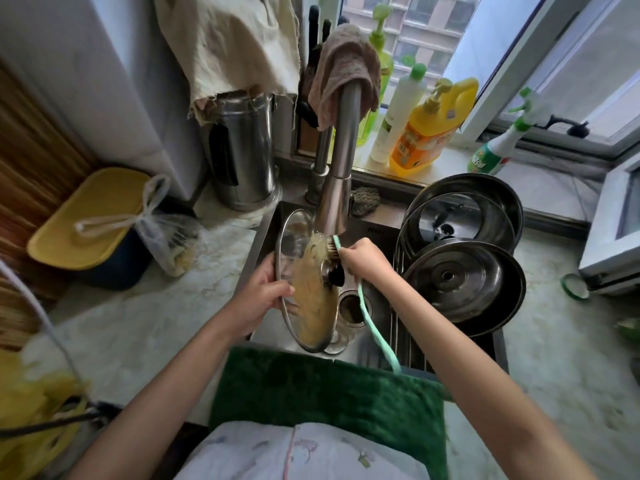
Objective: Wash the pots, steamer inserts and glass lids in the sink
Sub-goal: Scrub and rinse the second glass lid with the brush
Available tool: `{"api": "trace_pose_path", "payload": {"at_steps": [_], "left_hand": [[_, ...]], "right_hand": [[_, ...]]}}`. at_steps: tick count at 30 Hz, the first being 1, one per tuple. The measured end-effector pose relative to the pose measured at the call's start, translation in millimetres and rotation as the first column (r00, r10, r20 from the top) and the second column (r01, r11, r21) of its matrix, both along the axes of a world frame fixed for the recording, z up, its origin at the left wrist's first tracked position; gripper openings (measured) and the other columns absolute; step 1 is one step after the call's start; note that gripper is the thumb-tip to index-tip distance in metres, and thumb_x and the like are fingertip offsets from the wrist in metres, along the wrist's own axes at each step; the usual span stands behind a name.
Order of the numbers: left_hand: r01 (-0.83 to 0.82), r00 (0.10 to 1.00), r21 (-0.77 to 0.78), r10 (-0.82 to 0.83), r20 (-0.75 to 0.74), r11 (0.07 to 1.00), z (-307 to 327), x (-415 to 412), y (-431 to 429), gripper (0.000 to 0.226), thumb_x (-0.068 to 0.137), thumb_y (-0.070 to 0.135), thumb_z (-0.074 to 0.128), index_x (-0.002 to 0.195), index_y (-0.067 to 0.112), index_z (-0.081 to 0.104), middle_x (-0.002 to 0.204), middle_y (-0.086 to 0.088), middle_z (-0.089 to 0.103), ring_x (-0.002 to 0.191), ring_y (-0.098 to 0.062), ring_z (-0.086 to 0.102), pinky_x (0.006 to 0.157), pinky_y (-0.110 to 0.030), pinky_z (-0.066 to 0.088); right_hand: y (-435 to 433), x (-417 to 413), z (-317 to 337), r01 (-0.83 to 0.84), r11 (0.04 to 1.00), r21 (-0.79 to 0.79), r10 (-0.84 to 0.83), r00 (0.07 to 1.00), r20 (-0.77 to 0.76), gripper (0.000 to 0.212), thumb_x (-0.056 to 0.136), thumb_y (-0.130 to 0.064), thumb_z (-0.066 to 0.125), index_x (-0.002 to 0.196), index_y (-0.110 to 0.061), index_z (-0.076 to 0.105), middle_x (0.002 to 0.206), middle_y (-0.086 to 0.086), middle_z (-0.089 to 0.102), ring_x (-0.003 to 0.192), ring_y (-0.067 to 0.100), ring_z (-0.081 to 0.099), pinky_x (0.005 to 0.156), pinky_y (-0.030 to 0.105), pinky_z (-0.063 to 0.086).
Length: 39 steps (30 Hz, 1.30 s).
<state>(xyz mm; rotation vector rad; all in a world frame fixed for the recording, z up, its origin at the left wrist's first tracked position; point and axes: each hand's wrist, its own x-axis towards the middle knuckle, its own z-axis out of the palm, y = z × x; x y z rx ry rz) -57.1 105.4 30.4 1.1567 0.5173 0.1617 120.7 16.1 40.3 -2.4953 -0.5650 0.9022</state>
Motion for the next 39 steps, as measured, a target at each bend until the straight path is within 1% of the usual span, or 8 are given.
{"api": "trace_pose_path", "payload": {"at_steps": [11, 14, 17, 20, 24, 31, 35, 39], "left_hand": [[-0.007, 0.997, 0.110, 0.015, -0.077, 0.994, -2.8, 11.1, -2.8, 0.049, 0.088, -0.014, 0.044, 0.122, 0.021, 0.045, 0.100, -0.001, 0.062, 0.083, -0.015, 0.062, 0.056, -0.030, 0.056], [-0.081, 0.994, 0.046, 0.084, -0.069, 0.996, -0.3, 16.8, 1.8, 0.040, 0.088, -0.015, 0.040, 0.105, 0.020, 0.047, 0.088, -0.001, 0.057, 0.070, -0.008, 0.061, 0.051, -0.028, 0.055], [-0.125, 0.992, -0.052, 0.124, -0.038, 0.991, -2.7, 19.6, 8.4, 0.044, 0.088, -0.016, 0.038, 0.114, 0.018, 0.049, 0.087, 0.001, 0.064, 0.075, -0.011, 0.065, 0.054, -0.032, 0.057], [-0.128, 0.991, -0.046, 0.126, -0.039, 0.991, -1.0, 28.4, 7.4, 0.038, 0.088, -0.016, 0.039, 0.101, 0.017, 0.049, 0.075, 0.006, 0.064, 0.074, -0.014, 0.062, 0.052, -0.031, 0.057], [-0.172, 0.985, -0.113, 0.170, -0.024, 0.979, 4.5, 33.4, 12.6, 0.045, 0.087, -0.017, 0.034, 0.108, 0.018, 0.052, 0.079, 0.003, 0.067, 0.066, -0.010, 0.067, 0.049, -0.028, 0.055], [-0.157, 0.988, -0.164, 0.153, -0.037, 0.974, -0.1, 38.4, 3.4, 0.038, 0.087, -0.014, 0.035, 0.119, 0.001, 0.049, 0.094, -0.010, 0.066, 0.074, -0.016, 0.069, 0.055, -0.031, 0.057], [-0.254, 0.967, -0.246, 0.248, -0.057, 0.935, 0.9, 26.7, 13.9, 0.032, 0.088, -0.010, 0.032, 0.098, 0.003, 0.059, 0.077, -0.004, 0.073, 0.075, -0.021, 0.066, 0.055, -0.031, 0.058], [-0.338, 0.941, -0.234, 0.327, -0.087, 0.911, -0.4, 26.7, 16.2, 0.028, 0.088, -0.009, 0.032, 0.094, 0.004, 0.055, 0.074, -0.004, 0.070, 0.065, -0.016, 0.068, 0.050, -0.034, 0.057]], "right_hand": [[13.3, -18.6, -3.0, 0.022, 1.000, 0.020, -0.024, 0.990, 0.142, 0.020, 0.085, -0.025, 0.043, 0.072, -0.011, 0.048, 0.078, 0.008, 0.057, 0.076, 0.030, 0.059, 0.061, 0.030, 0.036], [-0.7, -41.0, -2.2, -0.103, 0.991, 0.084, 0.075, 0.955, 0.288, 0.030, 0.092, -0.029, 0.042, 0.076, -0.010, 0.059, 0.081, 0.014, 0.063, 0.081, 0.034, 0.060, 0.063, 0.031, 0.038], [-19.9, -57.4, -4.3, -0.282, 0.953, 0.114, 0.218, 0.894, 0.391, 0.034, 0.096, -0.033, 0.043, 0.114, -0.019, 0.067, 0.091, 0.013, 0.069, 0.088, 0.032, 0.062, 0.070, 0.037, 0.049], [-10.9, -39.7, -13.9, -0.193, 0.965, 0.179, 0.111, 0.916, 0.386, 0.034, 0.097, -0.037, 0.042, 0.112, -0.022, 0.069, 0.092, 0.010, 0.070, 0.089, 0.030, 0.064, 0.066, 0.034, 0.045], [-43.3, -59.7, -13.1, -0.292, 0.902, 0.318, 0.164, 0.913, 0.374, 0.034, 0.096, -0.036, 0.050, 0.129, -0.032, 0.057, 0.066, 0.006, 0.065, 0.055, 0.014, 0.053, 0.049, 0.027, 0.030], [-22.1, -55.0, -9.1, -0.249, 0.914, 0.320, 0.115, 0.916, 0.384, 0.037, 0.096, -0.039, 0.048, 0.132, -0.032, 0.055, 0.084, 0.010, 0.072, 0.079, 0.026, 0.066, 0.062, 0.035, 0.045], [-67.2, -60.8, -14.4, -0.457, 0.873, 0.171, 0.319, 0.800, 0.509, 0.044, 0.095, -0.052, 0.037, 0.134, -0.038, 0.050, 0.078, 0.003, 0.073, 0.069, 0.021, 0.067, 0.059, 0.030, 0.047], [-55.2, -45.5, -17.8, -0.361, 0.922, 0.139, 0.250, 0.830, 0.498, 0.039, 0.096, -0.045, 0.044, 0.134, -0.037, 0.051, 0.084, 0.007, 0.073, 0.079, 0.026, 0.067, 0.061, 0.032, 0.039]]}}
